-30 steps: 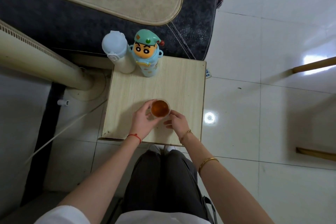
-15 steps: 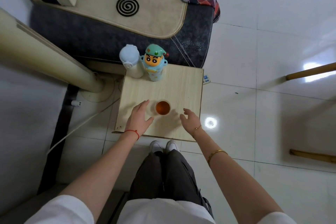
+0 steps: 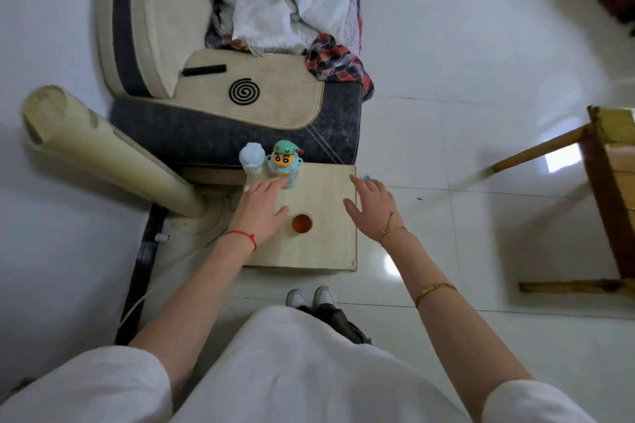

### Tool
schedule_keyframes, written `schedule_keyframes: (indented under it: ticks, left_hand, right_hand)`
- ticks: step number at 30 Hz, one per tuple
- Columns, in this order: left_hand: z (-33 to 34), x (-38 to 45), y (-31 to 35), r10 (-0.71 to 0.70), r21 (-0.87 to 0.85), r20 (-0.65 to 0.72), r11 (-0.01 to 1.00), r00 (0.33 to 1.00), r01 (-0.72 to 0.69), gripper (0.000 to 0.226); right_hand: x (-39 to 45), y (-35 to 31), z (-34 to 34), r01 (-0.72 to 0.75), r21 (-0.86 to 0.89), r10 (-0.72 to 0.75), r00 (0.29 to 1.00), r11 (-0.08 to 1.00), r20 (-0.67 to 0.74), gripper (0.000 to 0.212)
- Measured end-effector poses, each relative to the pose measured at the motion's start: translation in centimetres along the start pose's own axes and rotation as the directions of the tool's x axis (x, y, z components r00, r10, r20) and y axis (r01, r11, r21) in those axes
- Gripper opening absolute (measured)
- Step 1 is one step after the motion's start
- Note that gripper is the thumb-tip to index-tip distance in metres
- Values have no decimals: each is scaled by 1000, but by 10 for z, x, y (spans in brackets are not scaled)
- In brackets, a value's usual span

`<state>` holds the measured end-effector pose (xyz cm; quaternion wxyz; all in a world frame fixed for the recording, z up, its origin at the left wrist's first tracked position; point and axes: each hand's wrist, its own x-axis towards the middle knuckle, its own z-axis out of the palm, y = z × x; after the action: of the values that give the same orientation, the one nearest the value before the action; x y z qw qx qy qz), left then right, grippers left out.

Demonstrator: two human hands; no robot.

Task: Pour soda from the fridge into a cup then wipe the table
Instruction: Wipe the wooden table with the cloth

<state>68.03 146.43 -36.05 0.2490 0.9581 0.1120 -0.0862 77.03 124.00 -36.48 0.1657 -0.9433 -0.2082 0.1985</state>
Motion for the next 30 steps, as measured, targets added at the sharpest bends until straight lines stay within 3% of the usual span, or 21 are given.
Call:
schedule_keyframes:
  ticks: [9, 18, 30]
  left_hand:
    - [-29, -8, 51, 145, 70, 120, 985, 982, -154, 57]
    - [-35, 13, 123, 318, 62, 203, 940, 926, -336, 53]
    - [33, -1, 284, 498, 48, 310, 843, 810, -537, 51]
  right_hand:
    - [-60, 28, -42, -141, 45, 145, 986, 989, -85, 58]
    - [-127, 81, -80, -308, 190, 347, 911, 932, -222, 50]
    - [-256, 208, -104, -466, 270, 532, 799, 843, -280, 49]
